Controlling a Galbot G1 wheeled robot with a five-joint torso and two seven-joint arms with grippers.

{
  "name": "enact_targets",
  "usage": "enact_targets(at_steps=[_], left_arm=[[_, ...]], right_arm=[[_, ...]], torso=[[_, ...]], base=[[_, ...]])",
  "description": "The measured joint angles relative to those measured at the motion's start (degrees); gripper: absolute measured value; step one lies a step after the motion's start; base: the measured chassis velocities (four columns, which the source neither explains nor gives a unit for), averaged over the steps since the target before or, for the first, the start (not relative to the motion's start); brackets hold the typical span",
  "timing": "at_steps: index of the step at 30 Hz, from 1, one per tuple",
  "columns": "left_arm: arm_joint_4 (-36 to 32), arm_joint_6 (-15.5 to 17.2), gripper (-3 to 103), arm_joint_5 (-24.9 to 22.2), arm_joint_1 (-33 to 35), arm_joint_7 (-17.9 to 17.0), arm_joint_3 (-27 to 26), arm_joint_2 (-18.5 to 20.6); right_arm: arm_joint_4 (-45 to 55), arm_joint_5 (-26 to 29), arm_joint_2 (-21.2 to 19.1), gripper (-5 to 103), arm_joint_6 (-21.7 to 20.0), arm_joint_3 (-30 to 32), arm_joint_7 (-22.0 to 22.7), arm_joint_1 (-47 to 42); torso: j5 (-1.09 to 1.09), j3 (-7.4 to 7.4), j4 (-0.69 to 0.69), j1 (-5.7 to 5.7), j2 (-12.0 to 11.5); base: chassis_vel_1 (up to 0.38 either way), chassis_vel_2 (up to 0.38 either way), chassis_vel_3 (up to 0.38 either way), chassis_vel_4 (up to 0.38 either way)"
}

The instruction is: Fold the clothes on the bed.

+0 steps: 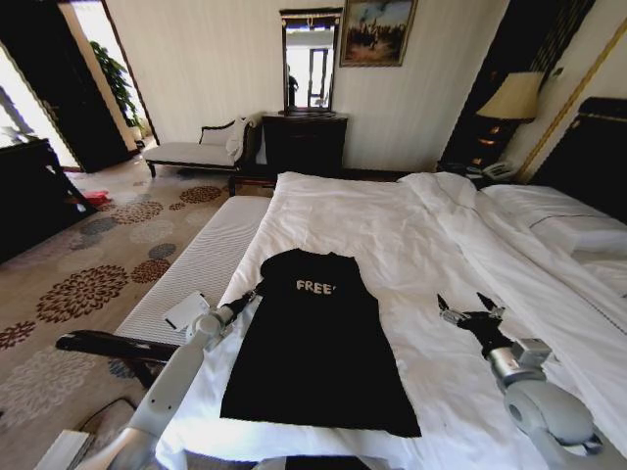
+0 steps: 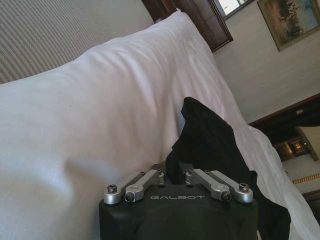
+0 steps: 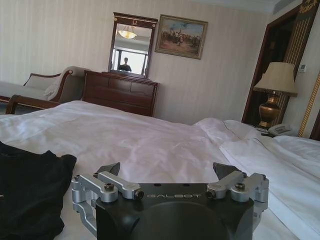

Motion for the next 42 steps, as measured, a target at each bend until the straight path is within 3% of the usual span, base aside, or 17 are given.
enact_targets(at_steps=[3,7,18,25,42], left_arm=[[0.0,-0.1,5,0.2,0.2,0.0,-0.2,0.2],[0.3,-0.5,0,0.6,0.3,0.1,-0.6,0.2],[-0.2,-1.1,0,1.3,-0.2,0.4,-1.7,1.0],[-2.5,-1.2,0,1.1,0.6,0.2,-2.9,4.5],[-5.2,-1.1,0,0.6,1.5,-0.3,-4.5,6.8]], right_arm=[[0.0,0.1,0.0,100,0.0,-0.3,0.0,0.3],[0.2,0.0,0.3,100,0.0,-0.6,0.1,0.1],[0.6,-0.1,0.8,100,0.1,-0.3,0.0,-0.6],[0.3,-0.1,1.0,100,0.2,-0.9,0.0,0.1],[-0.1,-0.3,0.9,100,0.4,-1.5,-0.1,0.7]], torso=[[0.0,0.0,0.01,0.0,0.0],[0.0,0.0,0.0,0.0,0.0],[0.0,0.0,-0.02,0.01,0.0],[0.0,0.0,0.01,0.0,0.0],[0.0,0.0,0.0,0.0,0.0]], base=[[0.0,0.0,0.0,0.0],[0.0,0.0,0.0,0.0],[0.0,0.0,0.0,0.0],[0.0,0.0,0.0,0.0],[0.0,0.0,0.0,0.0]])
